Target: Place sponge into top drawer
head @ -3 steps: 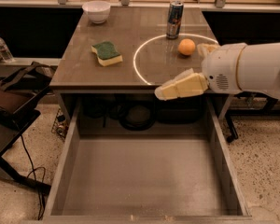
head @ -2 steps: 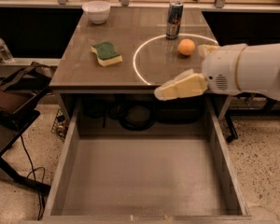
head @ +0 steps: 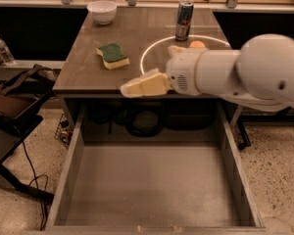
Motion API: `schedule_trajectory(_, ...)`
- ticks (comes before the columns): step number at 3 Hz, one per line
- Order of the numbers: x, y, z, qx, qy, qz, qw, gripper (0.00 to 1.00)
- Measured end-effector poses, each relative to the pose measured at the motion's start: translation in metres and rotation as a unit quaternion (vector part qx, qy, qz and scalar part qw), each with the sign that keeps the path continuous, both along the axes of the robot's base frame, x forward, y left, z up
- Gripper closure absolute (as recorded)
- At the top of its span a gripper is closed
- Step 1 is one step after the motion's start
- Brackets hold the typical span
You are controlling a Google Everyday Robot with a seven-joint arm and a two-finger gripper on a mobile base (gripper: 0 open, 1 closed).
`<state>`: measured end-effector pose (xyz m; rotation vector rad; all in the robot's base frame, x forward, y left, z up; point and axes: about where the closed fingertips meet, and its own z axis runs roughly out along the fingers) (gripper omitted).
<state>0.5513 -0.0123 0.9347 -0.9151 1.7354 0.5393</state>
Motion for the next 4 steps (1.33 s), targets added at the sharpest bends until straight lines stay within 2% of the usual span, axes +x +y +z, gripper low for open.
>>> schedule_trajectory(1, 0.066, 0.079, -0.007, 0.032, -0.038, -0.004, 0.9987, 0.00)
schedule_trajectory(2, 0.105, 0.136, -0.015, 0.034, -0.063, 0.003, 0.9974, 0.00)
schedule_trajectory(3, 0.106, 0.134, -0.016, 0.031, -0.062, 0.001, 0.9976, 0.00)
schedule_trajectory(4, 0.112, 0.135, -0.019, 0.011, -0.061, 0.001, 0.9981, 0.00)
